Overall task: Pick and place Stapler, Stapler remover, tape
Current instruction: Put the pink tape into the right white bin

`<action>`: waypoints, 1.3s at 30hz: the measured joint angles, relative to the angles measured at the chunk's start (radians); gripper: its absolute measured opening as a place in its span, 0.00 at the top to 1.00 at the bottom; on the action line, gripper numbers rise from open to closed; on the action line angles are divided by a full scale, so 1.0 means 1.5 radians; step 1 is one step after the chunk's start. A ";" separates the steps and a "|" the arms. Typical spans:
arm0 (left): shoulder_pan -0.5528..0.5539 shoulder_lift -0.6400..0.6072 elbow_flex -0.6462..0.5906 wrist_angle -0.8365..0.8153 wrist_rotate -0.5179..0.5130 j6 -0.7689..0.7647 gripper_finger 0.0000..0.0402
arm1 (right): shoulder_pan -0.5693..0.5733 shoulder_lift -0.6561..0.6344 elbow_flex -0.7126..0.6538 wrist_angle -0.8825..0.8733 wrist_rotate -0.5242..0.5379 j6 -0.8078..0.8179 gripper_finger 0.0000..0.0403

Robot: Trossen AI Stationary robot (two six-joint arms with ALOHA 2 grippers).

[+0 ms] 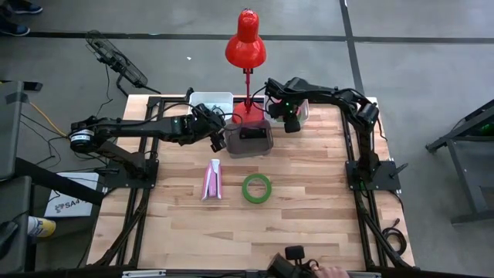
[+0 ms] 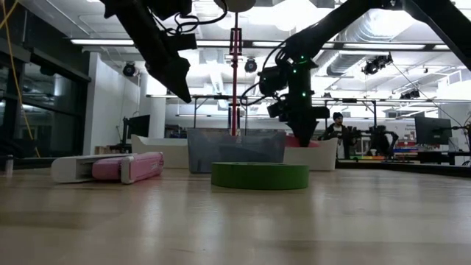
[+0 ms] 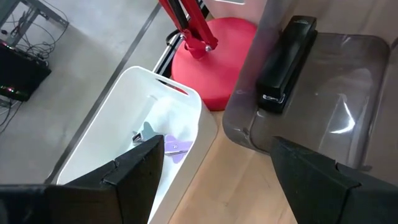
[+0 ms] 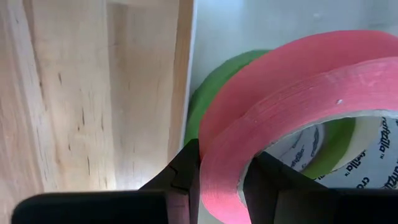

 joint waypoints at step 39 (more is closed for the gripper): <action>0.000 0.000 0.000 -0.006 0.004 -0.003 0.28 | 0.022 0.000 0.000 0.057 -0.004 -0.029 0.80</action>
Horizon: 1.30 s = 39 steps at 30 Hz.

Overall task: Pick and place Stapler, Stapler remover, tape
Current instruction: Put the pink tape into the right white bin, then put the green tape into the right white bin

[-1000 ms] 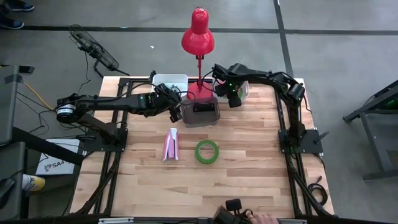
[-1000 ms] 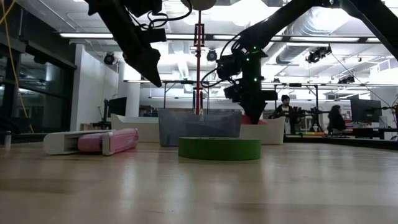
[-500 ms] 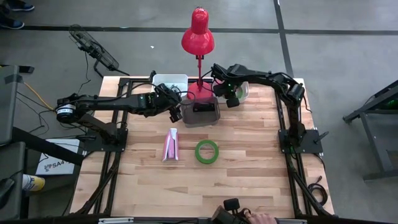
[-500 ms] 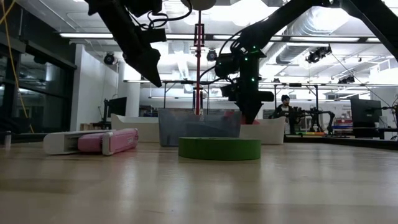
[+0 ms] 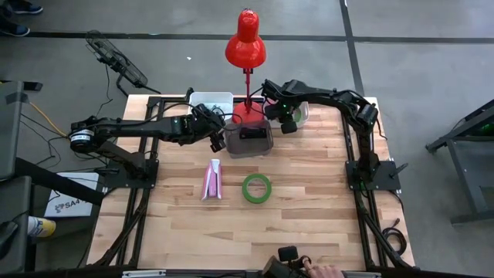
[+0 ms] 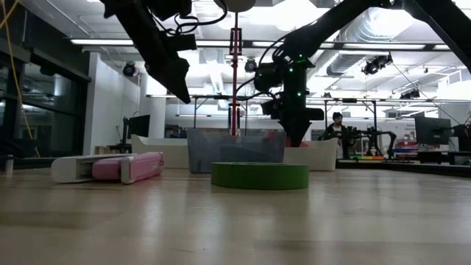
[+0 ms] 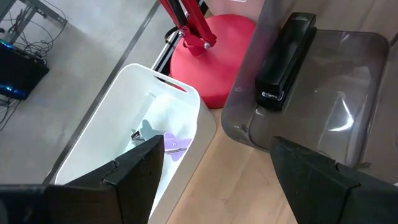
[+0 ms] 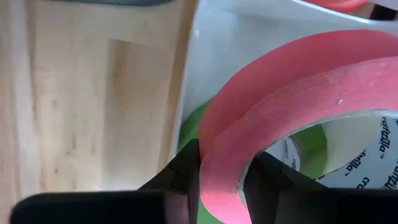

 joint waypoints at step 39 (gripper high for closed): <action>0.000 0.000 0.001 0.015 0.107 -0.017 0.28 | 0.004 -0.149 -0.040 -0.018 -0.071 0.162 0.55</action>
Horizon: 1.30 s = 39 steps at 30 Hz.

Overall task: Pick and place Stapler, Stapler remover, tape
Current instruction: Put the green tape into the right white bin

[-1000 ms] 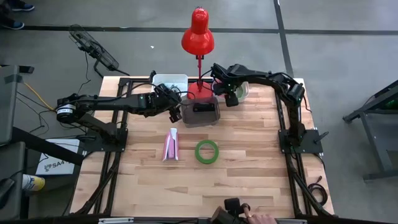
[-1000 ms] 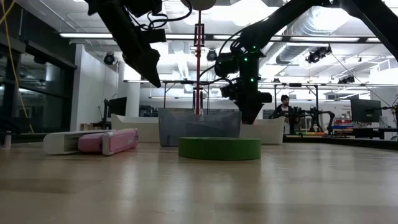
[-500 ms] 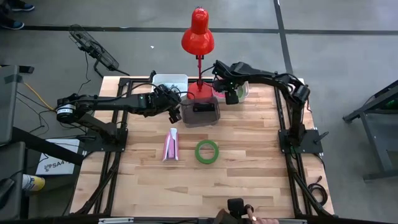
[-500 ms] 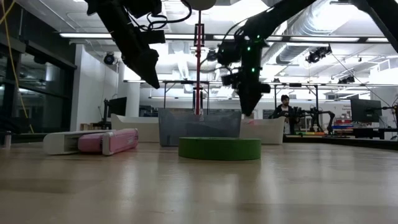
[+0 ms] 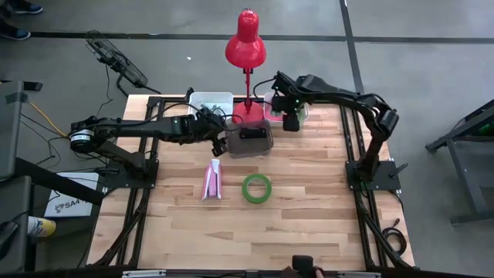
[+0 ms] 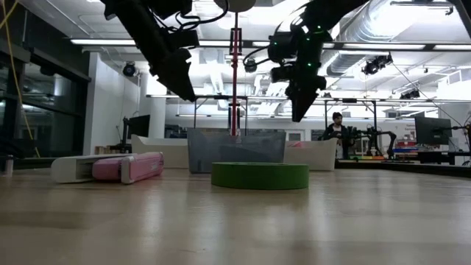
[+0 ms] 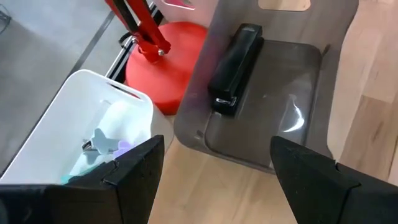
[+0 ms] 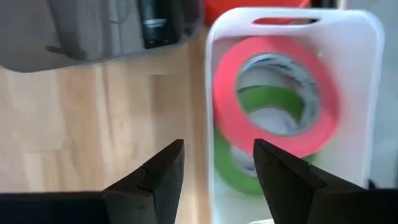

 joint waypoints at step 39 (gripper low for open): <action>0.000 0.000 0.000 -0.044 0.039 0.002 0.28 | 0.378 -0.203 -0.387 0.384 0.064 0.673 0.55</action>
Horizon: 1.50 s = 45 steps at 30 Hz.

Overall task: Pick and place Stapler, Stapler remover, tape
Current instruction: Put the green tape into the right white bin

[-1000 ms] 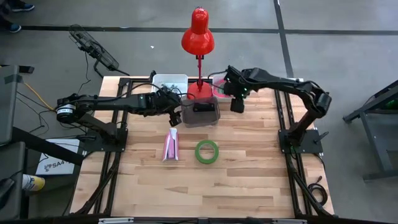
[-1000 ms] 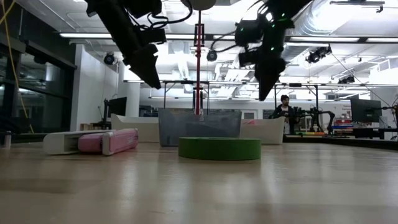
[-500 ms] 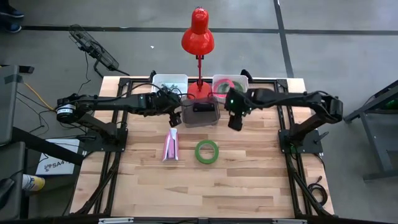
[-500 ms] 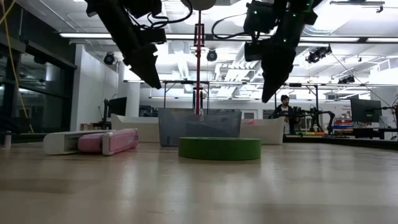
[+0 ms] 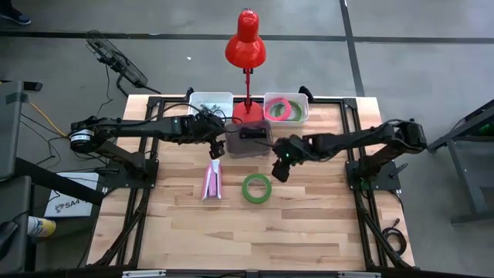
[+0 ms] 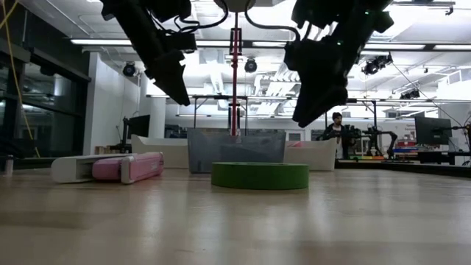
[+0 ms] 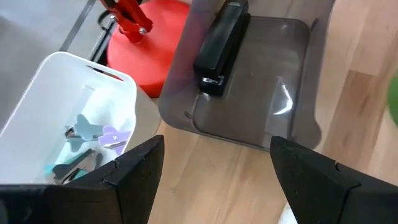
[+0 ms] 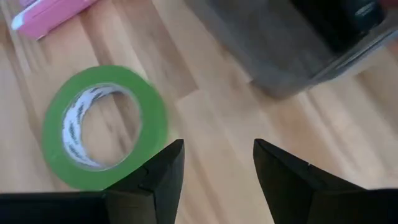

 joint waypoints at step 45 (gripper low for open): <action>0.000 0.000 -0.001 -0.031 0.032 -0.013 0.28 | 0.093 0.275 0.116 0.051 0.061 0.034 0.81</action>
